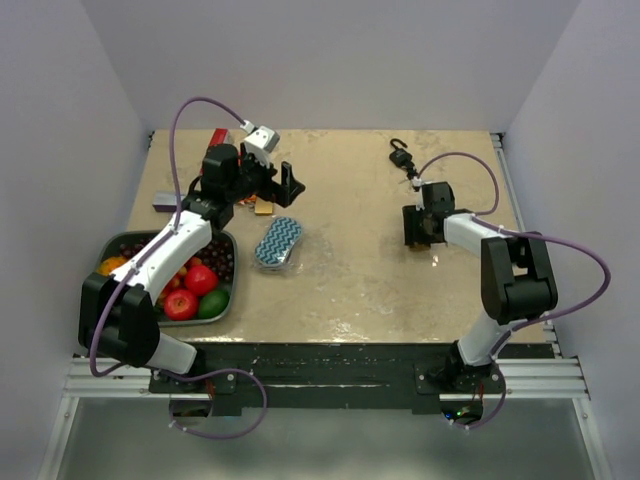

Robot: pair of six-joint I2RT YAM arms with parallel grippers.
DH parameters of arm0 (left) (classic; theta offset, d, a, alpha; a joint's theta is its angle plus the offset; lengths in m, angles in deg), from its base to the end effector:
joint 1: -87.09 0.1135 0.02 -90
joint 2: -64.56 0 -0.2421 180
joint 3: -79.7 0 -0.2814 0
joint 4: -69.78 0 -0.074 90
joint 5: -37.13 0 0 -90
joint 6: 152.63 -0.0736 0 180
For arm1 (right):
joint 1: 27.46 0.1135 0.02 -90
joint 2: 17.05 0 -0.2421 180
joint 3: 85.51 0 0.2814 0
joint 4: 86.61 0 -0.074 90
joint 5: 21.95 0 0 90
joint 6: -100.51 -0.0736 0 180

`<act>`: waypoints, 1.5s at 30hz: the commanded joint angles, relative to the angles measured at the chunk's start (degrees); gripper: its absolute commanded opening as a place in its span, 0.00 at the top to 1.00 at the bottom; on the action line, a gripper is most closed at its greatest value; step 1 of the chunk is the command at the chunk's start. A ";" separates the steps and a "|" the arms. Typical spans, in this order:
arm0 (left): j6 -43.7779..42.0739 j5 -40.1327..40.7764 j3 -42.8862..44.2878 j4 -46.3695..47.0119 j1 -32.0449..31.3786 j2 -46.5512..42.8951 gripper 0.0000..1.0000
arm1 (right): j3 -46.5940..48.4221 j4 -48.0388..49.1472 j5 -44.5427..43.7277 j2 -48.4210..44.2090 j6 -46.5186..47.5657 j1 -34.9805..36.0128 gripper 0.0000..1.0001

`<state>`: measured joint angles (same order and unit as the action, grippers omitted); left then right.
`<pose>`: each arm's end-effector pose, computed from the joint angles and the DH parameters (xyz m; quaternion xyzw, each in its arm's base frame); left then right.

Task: Lock with the key
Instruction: Place the lock at the center of the board.

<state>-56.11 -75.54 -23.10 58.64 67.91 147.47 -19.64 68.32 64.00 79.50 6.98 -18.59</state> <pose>0.3741 -0.1602 0.2846 0.2032 0.7697 -0.2838 0.5345 0.3689 0.0523 0.0886 -0.0341 0.9545 -0.0018 0.2962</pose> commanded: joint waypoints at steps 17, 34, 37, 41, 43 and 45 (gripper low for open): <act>-1.78 2.37 1.30 -3.98 1.51 1.63 0.01 | 5.24 4.84 -4.30 2.50 -0.86 -1.57 0.43; 0.59 9.13 11.31 -12.15 4.41 13.32 0.04 | 12.70 2.30 2.12 -0.92 0.63 -1.39 0.02; 4.10 12.47 13.42 -12.42 4.50 16.75 0.06 | 15.51 2.03 1.68 -1.89 1.86 -0.87 0.02; 0.78 12.39 16.23 -13.12 4.50 21.05 0.06 | 18.42 2.47 0.98 -3.56 7.73 -0.08 0.01; -0.20 15.02 17.81 -15.13 4.76 22.46 0.06 | 18.51 3.43 1.50 -5.40 9.24 0.01 0.01; 1.20 18.52 20.10 -16.81 4.77 24.31 0.10 | 18.60 3.61 1.77 -6.98 9.77 0.01 0.01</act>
<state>-54.89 -63.15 -8.39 44.49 72.11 169.75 -3.55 69.63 64.76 77.12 12.69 -19.03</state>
